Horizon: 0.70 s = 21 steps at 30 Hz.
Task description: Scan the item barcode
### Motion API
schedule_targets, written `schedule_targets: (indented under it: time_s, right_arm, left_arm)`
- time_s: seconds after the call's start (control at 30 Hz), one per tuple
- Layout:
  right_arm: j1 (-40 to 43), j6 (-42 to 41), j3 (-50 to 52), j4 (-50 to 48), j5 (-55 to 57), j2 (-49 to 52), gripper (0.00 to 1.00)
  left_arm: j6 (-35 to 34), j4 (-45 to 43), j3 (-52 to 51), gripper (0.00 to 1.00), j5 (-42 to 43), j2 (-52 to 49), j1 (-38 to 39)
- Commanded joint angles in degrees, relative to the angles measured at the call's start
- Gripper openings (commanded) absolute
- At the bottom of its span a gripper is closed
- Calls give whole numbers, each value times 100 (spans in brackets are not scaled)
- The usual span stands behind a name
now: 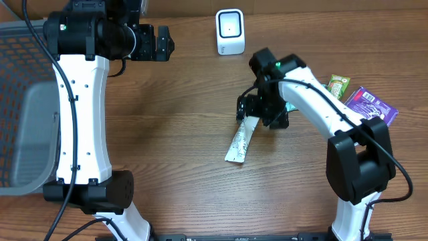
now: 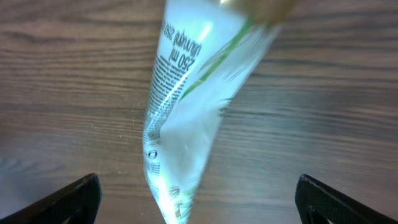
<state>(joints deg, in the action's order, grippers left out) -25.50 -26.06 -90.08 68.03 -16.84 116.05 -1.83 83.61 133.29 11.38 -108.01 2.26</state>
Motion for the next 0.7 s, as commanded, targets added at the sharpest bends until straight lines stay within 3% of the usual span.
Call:
schedule_targets:
  time_s: [0.0, 0.13, 0.37, 0.67]
  right_arm:
    - [-17, -79, 470, -426, -782, -33, 100]
    - [-109, -269, 1067, -1259, -935, -33, 99]
    - [-321, -684, 1626, -1961, -796, -31, 86]
    - [-260, -647, 1683, -2312, -782, -33, 32]
  left_arm:
    - [-96, -2, 90, 100, 46, 26, 39]
    - [-98, -2, 90, 100, 44, 26, 37]
    - [-98, -2, 90, 100, 46, 26, 37]
    - [-98, -2, 90, 100, 44, 26, 37]
